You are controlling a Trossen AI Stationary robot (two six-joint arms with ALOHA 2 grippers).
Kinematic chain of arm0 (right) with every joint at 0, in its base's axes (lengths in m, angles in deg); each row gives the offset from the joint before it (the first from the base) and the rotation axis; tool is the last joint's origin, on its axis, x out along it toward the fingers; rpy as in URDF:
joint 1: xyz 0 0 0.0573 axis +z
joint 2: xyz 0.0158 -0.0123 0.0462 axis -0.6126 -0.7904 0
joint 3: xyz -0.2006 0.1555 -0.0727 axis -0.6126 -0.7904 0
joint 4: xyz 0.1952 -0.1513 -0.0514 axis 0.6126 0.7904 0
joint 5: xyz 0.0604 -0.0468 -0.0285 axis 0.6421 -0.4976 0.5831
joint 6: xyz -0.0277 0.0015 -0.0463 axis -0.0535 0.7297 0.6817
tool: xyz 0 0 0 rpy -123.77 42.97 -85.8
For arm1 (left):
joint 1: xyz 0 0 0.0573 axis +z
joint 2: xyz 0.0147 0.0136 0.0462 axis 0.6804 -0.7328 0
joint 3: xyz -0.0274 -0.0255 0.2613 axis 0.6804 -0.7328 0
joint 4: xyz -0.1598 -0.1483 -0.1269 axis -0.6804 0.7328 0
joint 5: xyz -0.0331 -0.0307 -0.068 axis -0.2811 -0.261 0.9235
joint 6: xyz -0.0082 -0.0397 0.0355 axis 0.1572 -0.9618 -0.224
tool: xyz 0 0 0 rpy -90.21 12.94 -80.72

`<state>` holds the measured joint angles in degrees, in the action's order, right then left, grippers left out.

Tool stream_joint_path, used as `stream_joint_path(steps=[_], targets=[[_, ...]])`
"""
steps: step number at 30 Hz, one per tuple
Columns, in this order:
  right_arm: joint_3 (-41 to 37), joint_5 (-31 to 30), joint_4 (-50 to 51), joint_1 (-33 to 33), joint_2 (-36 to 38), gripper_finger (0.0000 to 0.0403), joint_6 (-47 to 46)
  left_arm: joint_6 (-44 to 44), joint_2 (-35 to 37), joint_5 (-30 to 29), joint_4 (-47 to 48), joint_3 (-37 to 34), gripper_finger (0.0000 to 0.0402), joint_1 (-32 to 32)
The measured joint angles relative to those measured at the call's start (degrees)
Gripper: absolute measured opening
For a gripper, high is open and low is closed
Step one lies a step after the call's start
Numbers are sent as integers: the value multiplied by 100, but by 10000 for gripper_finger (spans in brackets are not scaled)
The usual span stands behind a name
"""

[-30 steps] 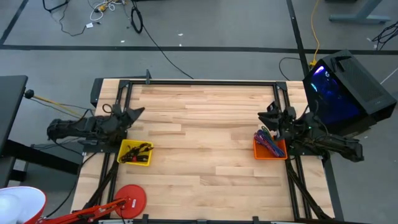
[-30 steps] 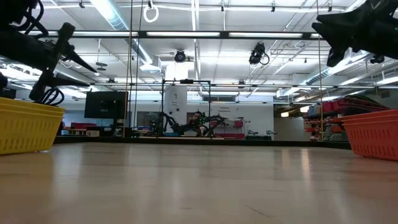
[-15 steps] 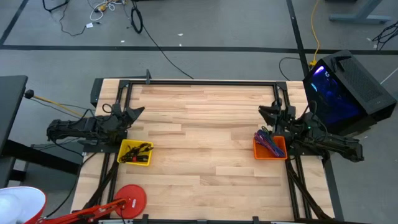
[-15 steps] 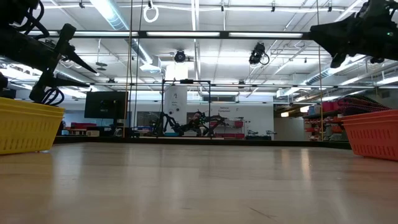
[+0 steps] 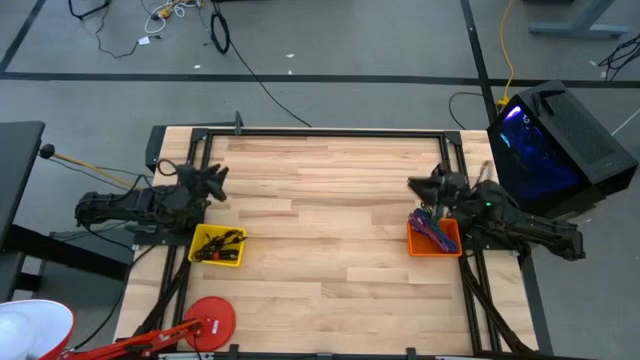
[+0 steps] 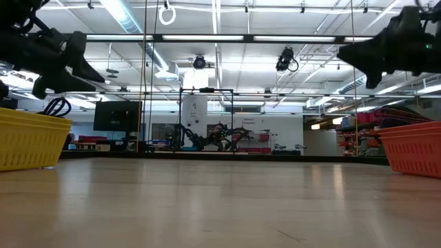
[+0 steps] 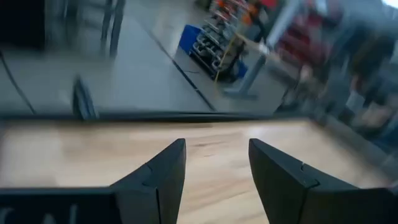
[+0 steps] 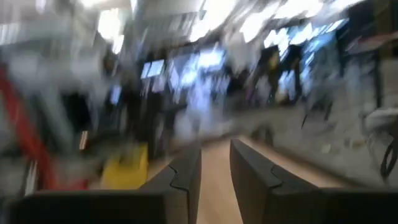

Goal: Pick & Place USB Port
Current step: Return to Home Position

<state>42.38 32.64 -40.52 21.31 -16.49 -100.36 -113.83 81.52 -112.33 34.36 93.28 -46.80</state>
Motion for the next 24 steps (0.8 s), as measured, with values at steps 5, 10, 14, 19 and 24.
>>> stream_joint_path(steps=[5,10,14,19,24], targets=[[20,486,1110,19,-145,87,647,2204,-2,144,-268,0,181,0],[33,457,1122,24,-389,87,736,3614,-52,1631,-1044,-7,181,15],[33,420,1136,22,-465,87,919,4047,-79,2020,-1447,-11,181,15],[33,422,1134,24,-470,87,864,4015,-79,1938,-1430,-11,181,15],[33,404,1133,22,-470,87,1008,4662,-79,3196,-1465,-93,181,16]])
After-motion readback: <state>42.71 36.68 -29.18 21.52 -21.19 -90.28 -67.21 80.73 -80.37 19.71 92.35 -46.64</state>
